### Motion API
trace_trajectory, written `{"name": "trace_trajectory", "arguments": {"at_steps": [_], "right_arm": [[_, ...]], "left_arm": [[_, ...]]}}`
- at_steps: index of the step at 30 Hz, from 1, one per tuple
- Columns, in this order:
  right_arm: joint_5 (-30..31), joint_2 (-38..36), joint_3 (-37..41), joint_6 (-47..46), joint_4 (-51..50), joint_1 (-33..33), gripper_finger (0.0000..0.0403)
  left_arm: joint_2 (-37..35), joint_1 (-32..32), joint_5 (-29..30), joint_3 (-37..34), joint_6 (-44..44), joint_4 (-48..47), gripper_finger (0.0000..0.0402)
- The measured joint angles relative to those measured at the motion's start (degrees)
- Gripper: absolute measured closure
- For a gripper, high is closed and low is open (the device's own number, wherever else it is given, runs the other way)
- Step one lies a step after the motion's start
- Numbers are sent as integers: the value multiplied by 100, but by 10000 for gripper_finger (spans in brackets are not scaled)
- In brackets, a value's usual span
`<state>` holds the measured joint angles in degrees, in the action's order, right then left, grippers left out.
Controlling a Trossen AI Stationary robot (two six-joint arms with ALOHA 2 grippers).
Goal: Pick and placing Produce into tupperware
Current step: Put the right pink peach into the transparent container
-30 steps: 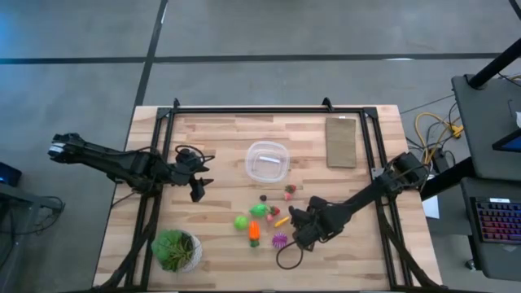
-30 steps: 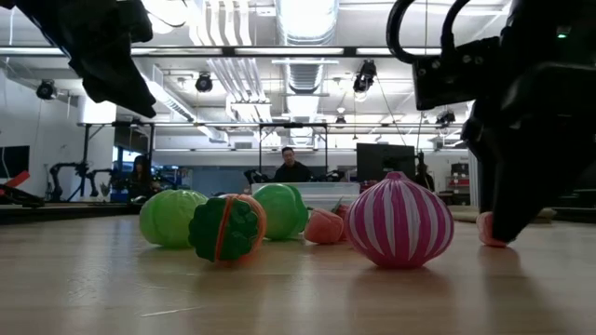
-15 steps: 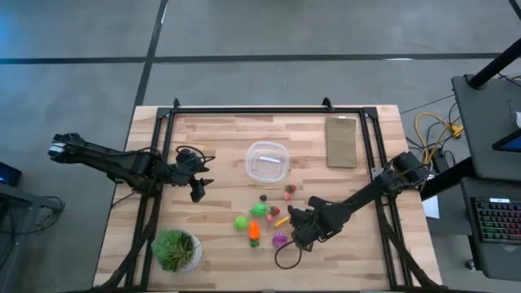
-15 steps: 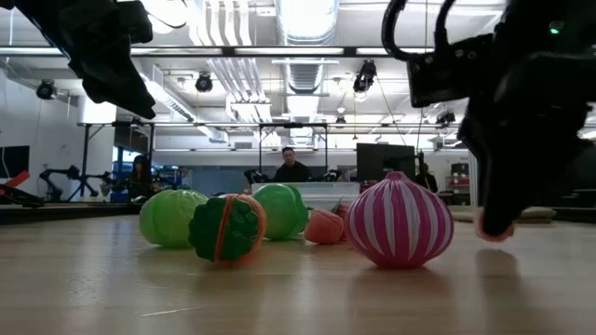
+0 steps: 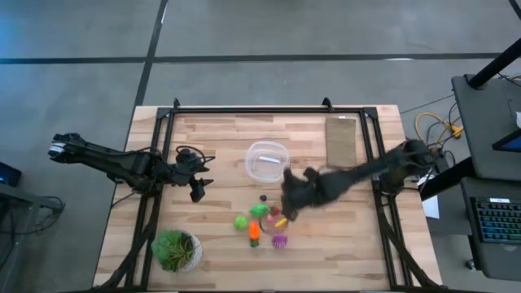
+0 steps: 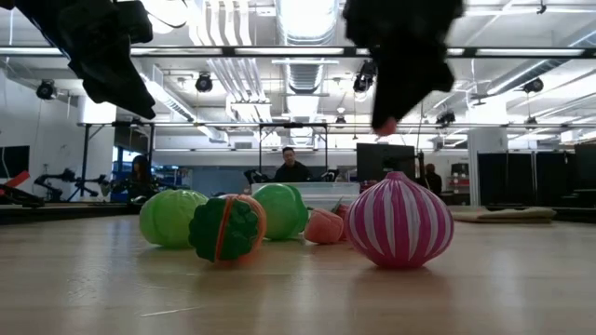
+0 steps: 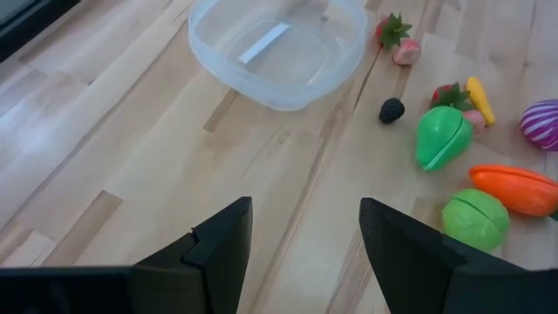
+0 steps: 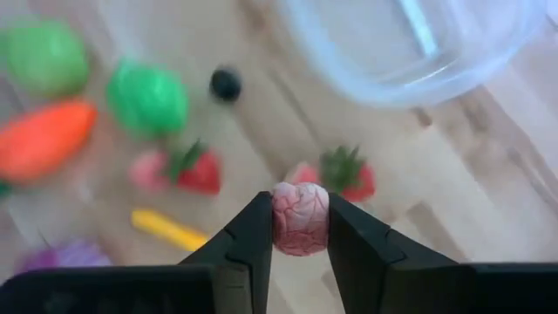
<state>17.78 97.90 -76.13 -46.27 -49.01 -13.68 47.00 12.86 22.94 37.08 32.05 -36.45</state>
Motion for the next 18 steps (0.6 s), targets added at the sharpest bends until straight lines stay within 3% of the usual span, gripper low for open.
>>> {"name": "trace_trajectory", "arguments": {"at_steps": [9, 18], "right_arm": [[-1216, 457, -658, 1315, -61, 1971, 301], [-1630, 1733, -1694, 2305, -608, 2085, 301]], "left_arm": [[18, 0, 1, 2, -96, 44, 203], [17, 2, -1, 2, -94, 42, 203]]}}
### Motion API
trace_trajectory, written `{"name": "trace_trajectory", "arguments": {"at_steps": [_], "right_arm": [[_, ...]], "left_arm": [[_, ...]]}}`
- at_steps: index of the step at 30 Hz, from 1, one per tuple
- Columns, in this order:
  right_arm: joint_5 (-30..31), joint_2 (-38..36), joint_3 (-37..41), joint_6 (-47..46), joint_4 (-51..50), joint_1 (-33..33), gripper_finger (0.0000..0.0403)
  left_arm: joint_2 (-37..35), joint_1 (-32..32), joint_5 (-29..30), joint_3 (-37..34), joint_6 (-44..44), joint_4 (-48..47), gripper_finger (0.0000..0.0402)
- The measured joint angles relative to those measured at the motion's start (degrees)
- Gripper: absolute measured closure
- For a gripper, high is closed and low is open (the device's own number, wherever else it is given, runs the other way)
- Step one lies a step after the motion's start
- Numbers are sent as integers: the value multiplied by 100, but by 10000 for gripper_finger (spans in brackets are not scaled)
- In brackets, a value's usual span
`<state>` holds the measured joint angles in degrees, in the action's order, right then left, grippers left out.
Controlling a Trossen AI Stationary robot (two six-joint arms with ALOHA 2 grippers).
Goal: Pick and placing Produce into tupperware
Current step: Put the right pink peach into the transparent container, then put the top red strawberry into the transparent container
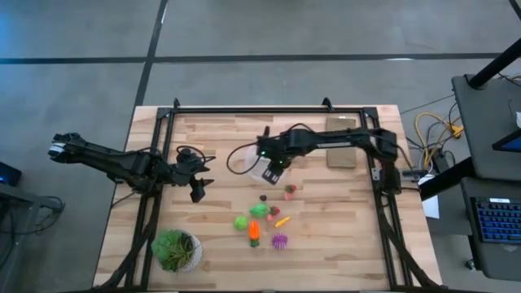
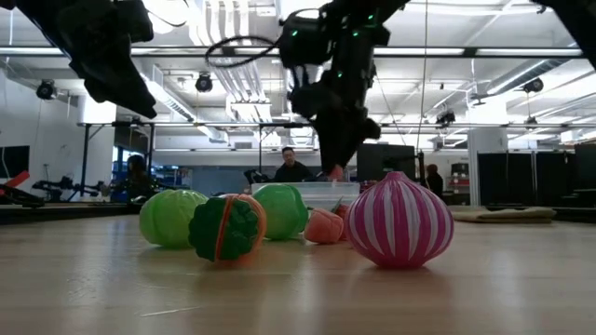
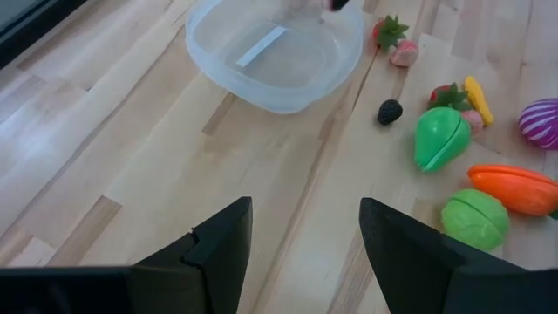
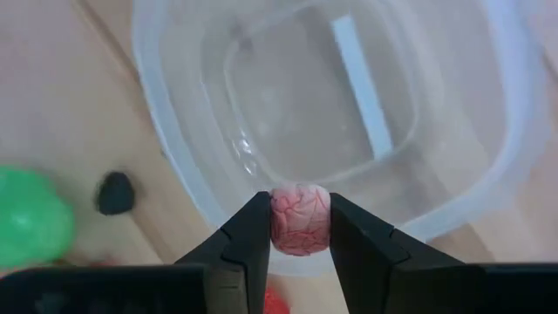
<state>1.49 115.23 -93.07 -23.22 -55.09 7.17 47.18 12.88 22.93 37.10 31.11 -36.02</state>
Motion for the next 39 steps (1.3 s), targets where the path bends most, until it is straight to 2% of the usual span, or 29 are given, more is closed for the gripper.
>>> {"name": "trace_trajectory", "arguments": {"at_steps": [4, 10, 20, 23, 27, 31, 33, 36, 39], "right_arm": [[-1, 296, -267, 96, -379, -14, 301], [-38, 182, -270, 94, -387, -38, 294], [-46, 309, -253, -35, -412, -91, 195], [322, 139, -278, -25, -479, -129, 177], [475, -441, -210, 372, -771, -249, 164], [421, -860, 464, 741, -945, -575, 161], [-18, -891, 895, 308, -926, -697, 162], [-779, -908, 1332, -945, -677, -651, 172], [-498, -1091, 1457, -1308, -308, -631, 179]], "left_arm": [[0, 0, 0, 0, 2, -1, 203], [0, 1, 1, -2, 2, -7, 203], [-7, 0, 14, -12, -42, -12, 203], [-7, 0, 16, -15, -39, -12, 203], [-7, -2, 20, -17, -42, -12, 203], [-9, 0, 25, -24, -48, -12, 203], [-9, -2, 25, -34, -48, -12, 203], [-9, 0, 26, -64, -42, -11, 203], [-7, 0, 25, -79, -39, -13, 203]]}}
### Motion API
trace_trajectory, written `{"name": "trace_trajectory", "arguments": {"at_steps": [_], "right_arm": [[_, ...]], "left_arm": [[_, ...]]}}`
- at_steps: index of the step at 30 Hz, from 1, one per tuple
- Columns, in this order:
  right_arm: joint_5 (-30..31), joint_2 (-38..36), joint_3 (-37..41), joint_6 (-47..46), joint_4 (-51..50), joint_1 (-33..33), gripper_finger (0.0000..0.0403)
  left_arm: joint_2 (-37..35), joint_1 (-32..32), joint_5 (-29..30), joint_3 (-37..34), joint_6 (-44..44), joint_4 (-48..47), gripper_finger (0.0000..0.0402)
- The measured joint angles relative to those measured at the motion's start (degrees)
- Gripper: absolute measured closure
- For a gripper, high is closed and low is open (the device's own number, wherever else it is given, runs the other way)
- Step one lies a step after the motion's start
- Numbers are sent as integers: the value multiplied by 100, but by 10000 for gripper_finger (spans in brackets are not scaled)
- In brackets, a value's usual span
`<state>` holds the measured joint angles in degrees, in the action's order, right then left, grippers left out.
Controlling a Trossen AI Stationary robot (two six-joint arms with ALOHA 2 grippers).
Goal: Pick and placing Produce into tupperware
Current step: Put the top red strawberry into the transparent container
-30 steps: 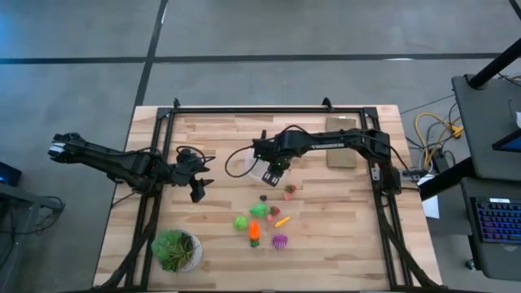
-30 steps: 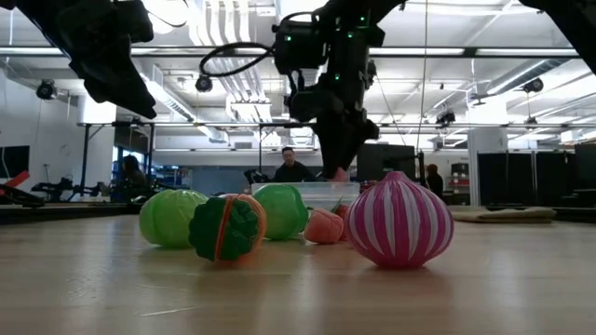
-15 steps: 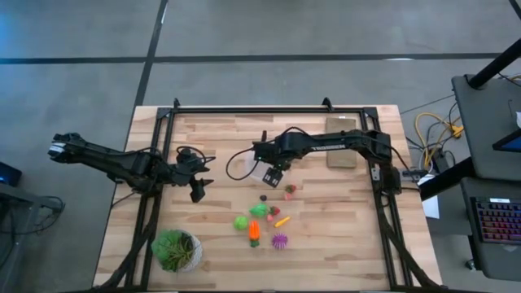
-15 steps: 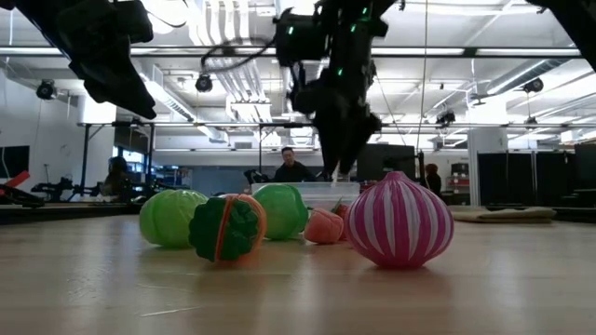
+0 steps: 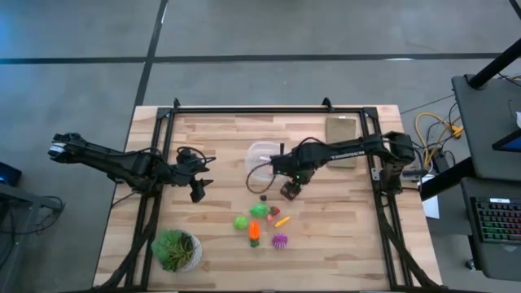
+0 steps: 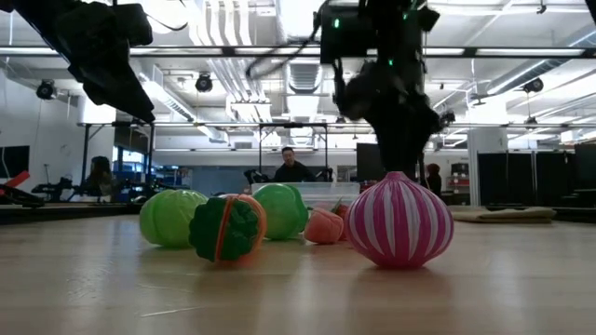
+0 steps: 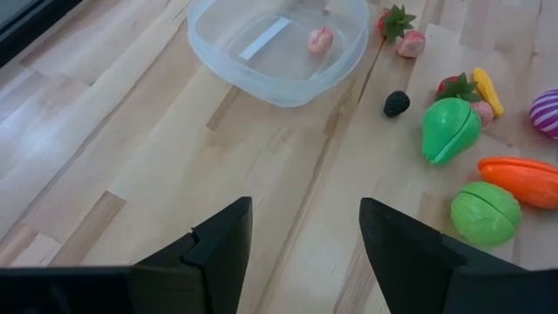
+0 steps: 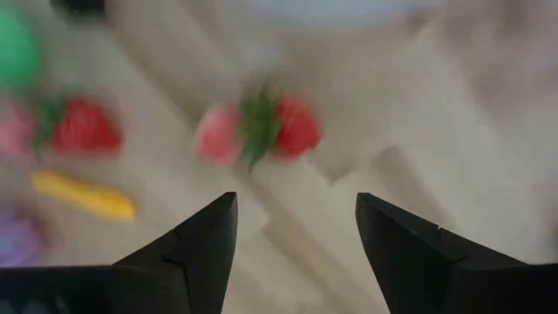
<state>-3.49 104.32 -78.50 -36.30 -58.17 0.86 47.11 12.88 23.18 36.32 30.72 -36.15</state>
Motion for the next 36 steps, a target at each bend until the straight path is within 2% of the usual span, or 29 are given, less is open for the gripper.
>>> {"name": "trace_trajectory", "arguments": {"at_steps": [2, 6, 10, 15, 26, 36], "right_arm": [[455, -213, -23, 558, 72, -117, 181], [1260, -373, 141, 2586, 80, -487, 181], [1498, -425, 582, 3953, 383, -679, 181], [1490, -316, 990, 4126, 813, -686, 181], [1357, -318, 1271, 5016, 1548, -727, 181], [1205, -250, 1470, 5182, 2240, -736, 181]], "left_arm": [[0, 1, 0, 0, 0, 12, 203], [-3, 0, 0, 4, 1, 5, 203], [-6, 0, 0, 2, 34, 8, 203], [0, -1, 0, 4, 46, 8, 203], [11, -4, 25, 6, 54, 10, 203], [11, -6, 118, 7, 189, 7, 203]]}}
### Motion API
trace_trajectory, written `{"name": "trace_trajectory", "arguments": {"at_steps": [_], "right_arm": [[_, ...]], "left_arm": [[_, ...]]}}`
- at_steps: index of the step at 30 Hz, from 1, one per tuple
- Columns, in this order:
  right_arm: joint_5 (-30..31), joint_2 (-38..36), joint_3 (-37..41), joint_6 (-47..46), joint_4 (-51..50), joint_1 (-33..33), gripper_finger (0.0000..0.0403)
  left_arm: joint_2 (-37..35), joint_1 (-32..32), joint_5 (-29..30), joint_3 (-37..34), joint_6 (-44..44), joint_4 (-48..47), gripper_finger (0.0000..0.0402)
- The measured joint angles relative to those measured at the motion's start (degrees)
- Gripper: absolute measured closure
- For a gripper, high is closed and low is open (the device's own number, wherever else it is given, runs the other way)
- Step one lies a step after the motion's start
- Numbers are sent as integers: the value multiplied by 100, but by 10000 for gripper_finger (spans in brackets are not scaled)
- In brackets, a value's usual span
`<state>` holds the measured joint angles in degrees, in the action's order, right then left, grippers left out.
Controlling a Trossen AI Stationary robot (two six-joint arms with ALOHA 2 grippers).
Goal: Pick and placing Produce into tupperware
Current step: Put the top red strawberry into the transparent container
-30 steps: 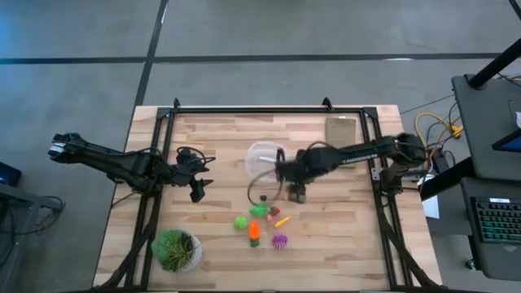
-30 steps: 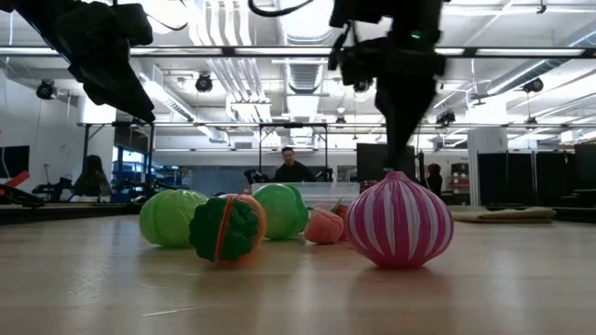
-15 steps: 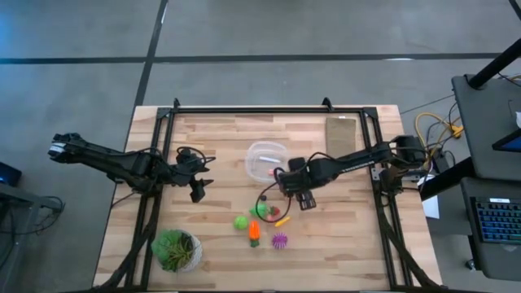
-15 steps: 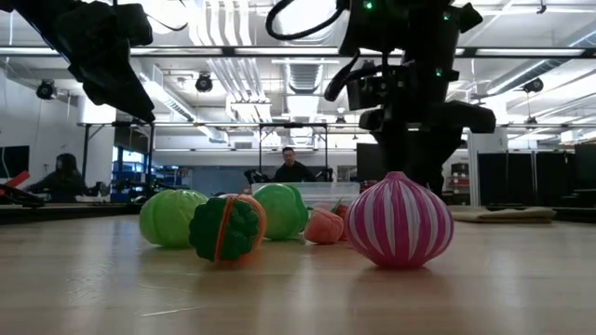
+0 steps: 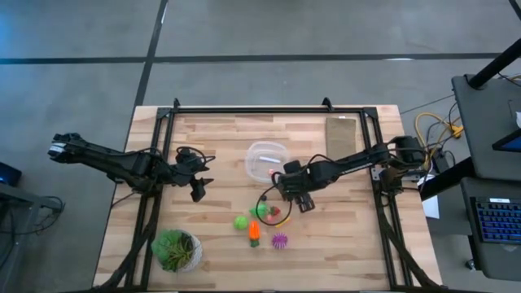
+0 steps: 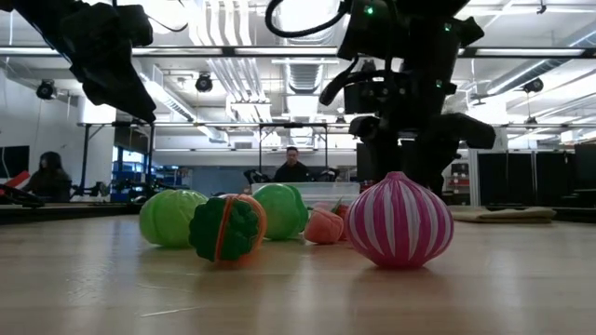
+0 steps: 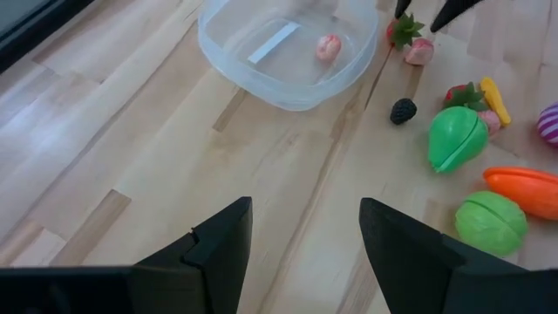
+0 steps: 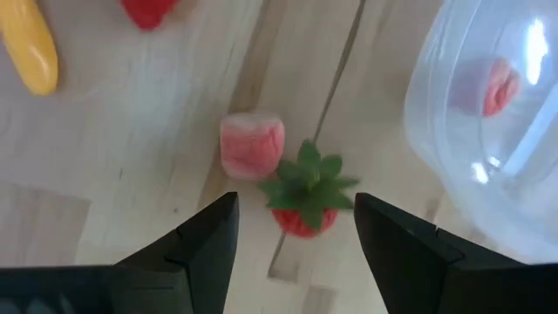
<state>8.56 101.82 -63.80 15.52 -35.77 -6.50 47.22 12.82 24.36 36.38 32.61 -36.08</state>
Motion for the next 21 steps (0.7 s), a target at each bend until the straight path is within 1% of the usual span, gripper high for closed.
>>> {"name": "trace_trajectory", "arguments": {"at_steps": [10, 16, 21], "right_arm": [[0, 0, 255, -8, 232, -2, 181], [2, 0, 307, 47, 585, 2, 181], [2, 0, 410, 58, 570, 2, 182]], "left_arm": [[0, 0, 15, 0, 14, 3, 203], [0, 0, 17, 0, 25, 9, 203], [0, 0, 20, 0, 130, 11, 203]]}}
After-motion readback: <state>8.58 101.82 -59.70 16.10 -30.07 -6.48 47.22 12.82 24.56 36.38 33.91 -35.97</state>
